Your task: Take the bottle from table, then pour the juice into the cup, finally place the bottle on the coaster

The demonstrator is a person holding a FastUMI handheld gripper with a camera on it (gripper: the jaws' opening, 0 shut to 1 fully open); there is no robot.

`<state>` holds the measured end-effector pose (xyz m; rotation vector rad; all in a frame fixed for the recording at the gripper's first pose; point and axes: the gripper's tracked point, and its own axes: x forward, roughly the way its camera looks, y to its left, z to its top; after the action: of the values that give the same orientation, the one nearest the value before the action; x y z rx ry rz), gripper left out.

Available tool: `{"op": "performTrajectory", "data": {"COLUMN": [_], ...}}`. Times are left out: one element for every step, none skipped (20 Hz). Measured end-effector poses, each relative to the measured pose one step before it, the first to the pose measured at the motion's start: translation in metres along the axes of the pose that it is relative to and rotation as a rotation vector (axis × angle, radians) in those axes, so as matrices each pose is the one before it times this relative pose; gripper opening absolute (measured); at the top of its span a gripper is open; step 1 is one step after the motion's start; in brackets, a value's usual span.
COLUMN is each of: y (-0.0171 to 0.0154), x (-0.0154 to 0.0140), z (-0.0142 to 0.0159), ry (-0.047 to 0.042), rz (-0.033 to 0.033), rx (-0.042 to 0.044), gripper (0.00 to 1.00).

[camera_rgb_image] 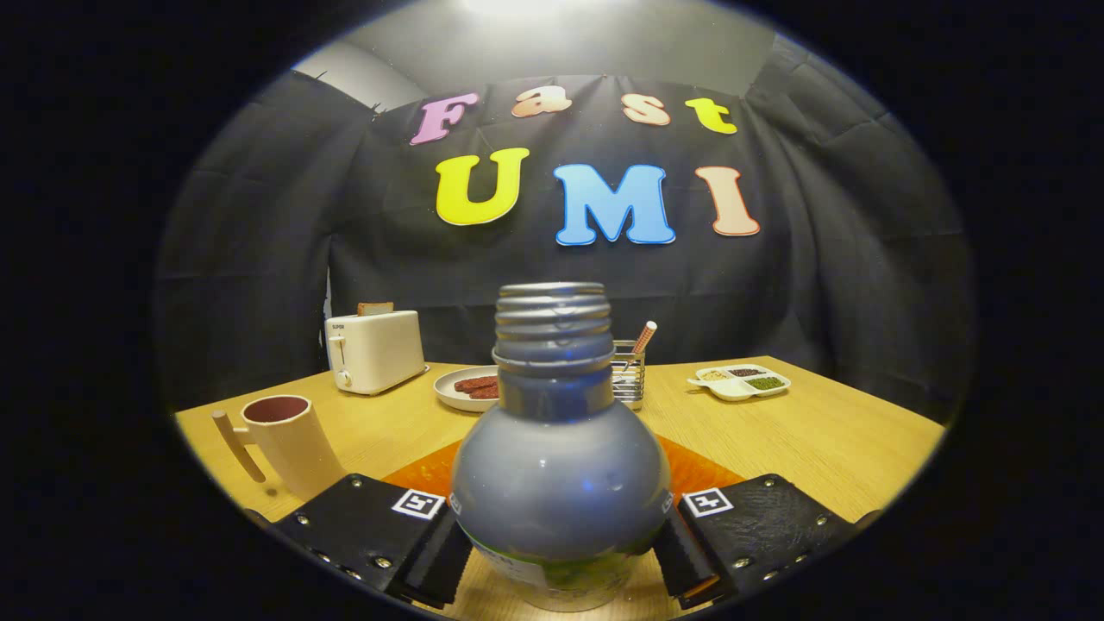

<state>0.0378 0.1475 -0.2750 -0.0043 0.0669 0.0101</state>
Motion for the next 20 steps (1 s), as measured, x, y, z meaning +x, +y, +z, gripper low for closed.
{"op": "performTrajectory", "data": {"y": [0.00158, 0.00202, 0.00276, 0.00275, 0.00511, 0.00482, 0.00454, 0.00523, 0.00538, -0.00141, -0.00207, 0.00122, 0.00195, 0.00230, 0.00361, 0.00270, 0.00437, 0.00540, 0.00618, 0.00483], "x": [0.00170, 0.00163, 0.00187, 0.00232, 0.00371, 0.00442, 0.00354, 0.00147, -0.00045, 0.00110, -0.00314, 0.00328, 0.00434, 0.00218, 0.00178, 0.00146, 0.00135, 0.00327, 0.00249, 0.00240], "z": [0.00522, 0.00839, 0.00972, 0.00807, 0.00703, 0.00371, -0.00313, -0.00647, -0.00606, 0.00461, 0.00553, 0.00276, 0.00285, 0.00514, 0.00768, 0.00609, 0.00579, 0.00280, 0.00423, 0.00441], "ry": [-0.00591, -0.01130, -0.01375, -0.01581, -0.00942, 0.00047, 0.01887, 0.01469, 0.01772, -0.02419, -0.00177, 0.00112, 0.00696, 0.00043, -0.00307, -0.00401, -0.00703, -0.00228, 0.00008, -0.00382], "rz": [0.00455, 0.00074, -0.00294, 0.00058, 0.00753, 0.00836, 0.01077, 0.01740, 0.01853, -0.00484, -0.00015, 0.00869, 0.00895, 0.00999, 0.01372, 0.00902, 0.01134, 0.01351, 0.01053, 0.00683], "rx": [-0.02408, -0.03195, -0.04443, -0.05027, -0.04203, -0.03671, -0.02754, -0.00146, 0.01635, 0.01379, 0.01644, 0.00915, -0.01097, -0.03043, -0.04378, -0.04966, -0.05009, -0.05881, -0.06873, -0.07155], "gripper": [0.85, 0.85, 0.85, 0.85, 0.85, 0.84, 0.83, 0.84, 0.84, 0.84, 0.84, 0.83, 0.83, 0.83, 0.83, 0.83, 0.83, 0.83, 0.83, 0.83]}}
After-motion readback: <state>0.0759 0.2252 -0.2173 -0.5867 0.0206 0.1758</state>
